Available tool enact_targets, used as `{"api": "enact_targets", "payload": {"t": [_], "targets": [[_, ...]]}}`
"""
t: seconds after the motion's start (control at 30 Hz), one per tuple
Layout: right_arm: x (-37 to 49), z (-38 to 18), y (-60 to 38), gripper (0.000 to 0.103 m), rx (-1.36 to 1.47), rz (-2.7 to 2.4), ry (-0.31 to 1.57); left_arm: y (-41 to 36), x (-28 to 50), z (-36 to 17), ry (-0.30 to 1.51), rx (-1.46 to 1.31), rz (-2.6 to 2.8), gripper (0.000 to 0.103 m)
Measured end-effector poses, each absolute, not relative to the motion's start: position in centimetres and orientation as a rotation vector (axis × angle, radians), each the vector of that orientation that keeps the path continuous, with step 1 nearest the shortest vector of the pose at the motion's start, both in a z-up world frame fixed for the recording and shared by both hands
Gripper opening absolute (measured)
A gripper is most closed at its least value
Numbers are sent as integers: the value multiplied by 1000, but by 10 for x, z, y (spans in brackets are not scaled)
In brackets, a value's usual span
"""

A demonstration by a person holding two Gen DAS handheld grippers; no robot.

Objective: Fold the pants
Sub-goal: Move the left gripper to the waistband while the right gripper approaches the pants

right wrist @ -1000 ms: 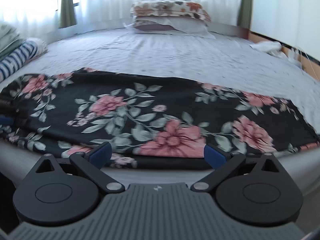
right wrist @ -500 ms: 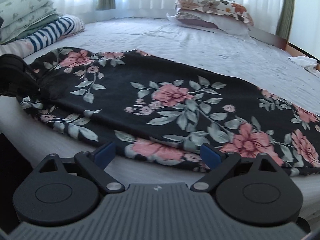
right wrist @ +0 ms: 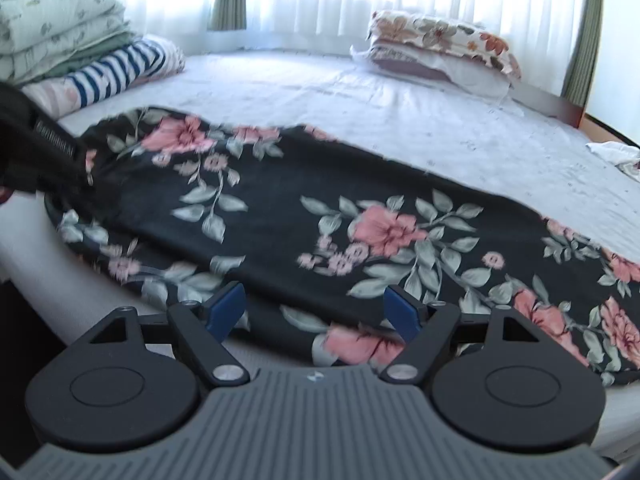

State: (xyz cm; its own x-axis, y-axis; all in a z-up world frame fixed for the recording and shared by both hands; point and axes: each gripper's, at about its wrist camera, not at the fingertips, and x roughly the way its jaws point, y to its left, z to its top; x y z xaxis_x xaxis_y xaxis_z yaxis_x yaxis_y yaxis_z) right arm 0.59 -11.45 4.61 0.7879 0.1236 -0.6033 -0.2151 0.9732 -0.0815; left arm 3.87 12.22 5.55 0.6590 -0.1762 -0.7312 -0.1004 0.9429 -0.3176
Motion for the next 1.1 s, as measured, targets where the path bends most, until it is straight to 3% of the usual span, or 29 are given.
{"api": "enact_targets", "payload": {"t": [0.13,0.2,0.27,0.4,0.5,0.87,0.93,0.97,1.0,1.1], "targets": [[11,43,-112,86,-200,171,641,102,40,47,884,-313,-128,12],[12,34,-108,86,-250,162,657,92,39,41,906,-286,-167,35],[9,25,-104,85,-281,161,657,85,36,33,927,-297,-230,46],[7,22,-101,85,-309,144,610,87,35,30,910,-392,-285,58],[9,20,-103,83,-288,125,600,97,40,14,857,-580,-304,59],[5,20,-113,82,-285,57,546,94,33,2,675,-689,-162,58],[3,18,-110,82,-301,82,536,88,35,3,664,-646,-137,48],[3,18,-108,82,-306,93,535,87,38,4,678,-622,-110,14],[3,17,-106,82,-307,98,534,86,43,4,713,-604,-95,3],[6,18,-100,82,-317,117,522,91,45,6,752,-647,-88,0]]}}
